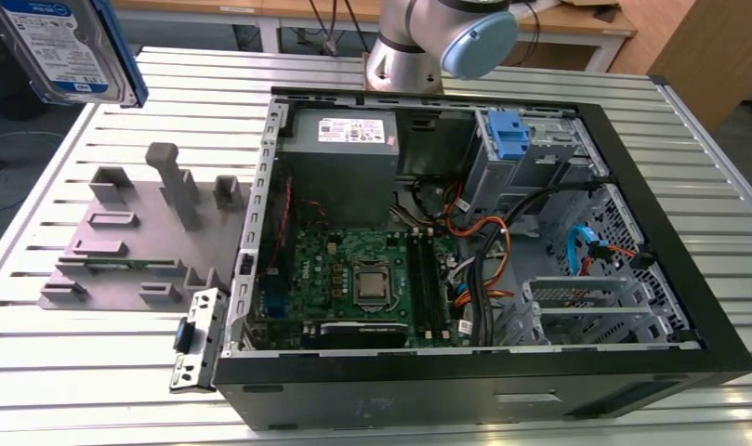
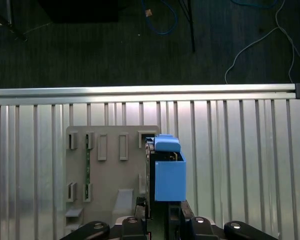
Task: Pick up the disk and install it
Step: 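Pick up the disk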
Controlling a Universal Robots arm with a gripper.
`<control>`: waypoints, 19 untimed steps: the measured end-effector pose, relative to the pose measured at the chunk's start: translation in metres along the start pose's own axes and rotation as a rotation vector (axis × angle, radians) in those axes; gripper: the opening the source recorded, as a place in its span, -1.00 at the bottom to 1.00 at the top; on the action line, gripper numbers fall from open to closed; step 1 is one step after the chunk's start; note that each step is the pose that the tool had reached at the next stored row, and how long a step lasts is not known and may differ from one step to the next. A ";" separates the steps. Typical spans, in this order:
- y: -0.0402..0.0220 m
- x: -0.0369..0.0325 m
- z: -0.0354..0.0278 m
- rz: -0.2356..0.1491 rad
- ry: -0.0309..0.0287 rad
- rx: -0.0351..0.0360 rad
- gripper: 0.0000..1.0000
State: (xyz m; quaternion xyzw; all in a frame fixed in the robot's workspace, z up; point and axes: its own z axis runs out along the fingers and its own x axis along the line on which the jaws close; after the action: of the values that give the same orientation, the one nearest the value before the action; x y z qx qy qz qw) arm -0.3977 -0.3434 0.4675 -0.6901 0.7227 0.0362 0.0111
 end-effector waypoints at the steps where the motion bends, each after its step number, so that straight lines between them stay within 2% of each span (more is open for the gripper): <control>1: 0.0000 0.0000 0.0000 0.000 0.0000 0.0000 -0.30; 9: -0.0026 -0.0001 -0.0002 0.000 0.0001 0.0000 -0.30; 16: -0.0142 -0.0007 -0.0006 0.000 0.0000 0.0000 -0.30; 19: -0.0155 -0.0008 -0.0008 0.000 0.0000 0.0000 -0.30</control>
State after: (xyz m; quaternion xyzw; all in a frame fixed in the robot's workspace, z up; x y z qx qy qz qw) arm -0.3821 -0.3433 0.4677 -0.6901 0.7227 0.0362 0.0111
